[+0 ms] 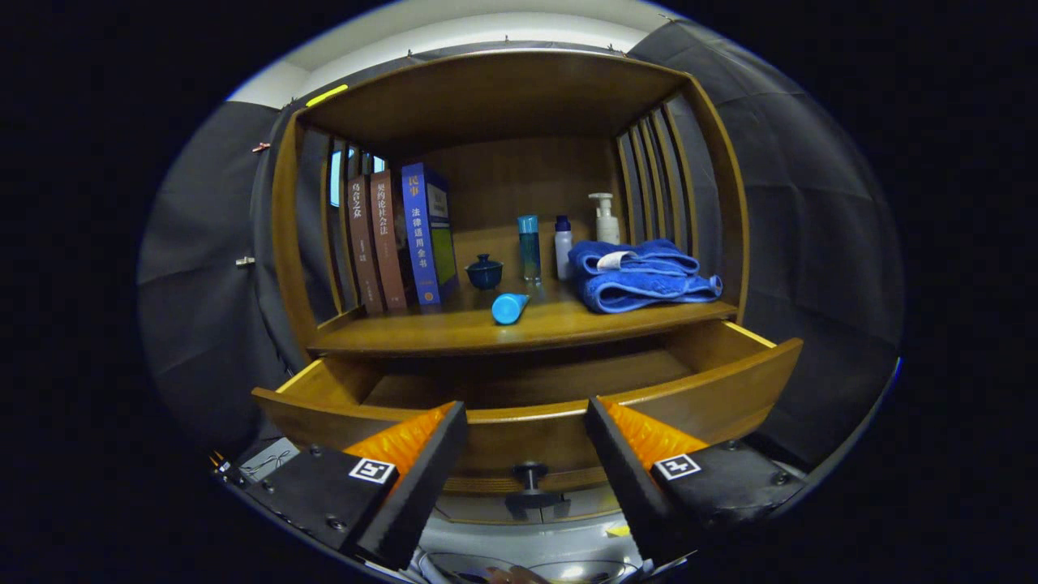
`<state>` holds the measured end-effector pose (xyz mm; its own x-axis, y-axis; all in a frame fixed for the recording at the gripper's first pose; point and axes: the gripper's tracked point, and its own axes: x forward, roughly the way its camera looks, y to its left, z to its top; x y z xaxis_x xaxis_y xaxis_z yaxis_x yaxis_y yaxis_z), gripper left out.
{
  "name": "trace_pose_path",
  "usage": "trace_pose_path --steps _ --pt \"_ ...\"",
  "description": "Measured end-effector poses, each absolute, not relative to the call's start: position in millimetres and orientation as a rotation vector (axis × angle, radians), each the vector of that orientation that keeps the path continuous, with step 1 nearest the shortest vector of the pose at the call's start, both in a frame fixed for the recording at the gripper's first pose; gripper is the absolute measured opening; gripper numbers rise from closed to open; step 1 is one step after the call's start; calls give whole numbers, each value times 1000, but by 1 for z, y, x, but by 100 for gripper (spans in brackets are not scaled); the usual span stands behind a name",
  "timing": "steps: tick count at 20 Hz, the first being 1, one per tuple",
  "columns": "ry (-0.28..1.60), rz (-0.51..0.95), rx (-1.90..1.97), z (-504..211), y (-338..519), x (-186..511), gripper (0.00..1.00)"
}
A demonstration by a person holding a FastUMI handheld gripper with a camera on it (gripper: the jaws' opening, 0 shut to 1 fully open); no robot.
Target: Pull open the drawer, take out the items inside it, and place them on the countertop above the cabinet.
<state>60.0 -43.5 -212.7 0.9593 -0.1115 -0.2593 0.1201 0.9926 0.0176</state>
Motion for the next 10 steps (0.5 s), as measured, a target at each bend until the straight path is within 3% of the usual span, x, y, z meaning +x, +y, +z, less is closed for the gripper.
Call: trace_pose_path --steps 10 --pt "249 -123 39 -210 -48 129 100"
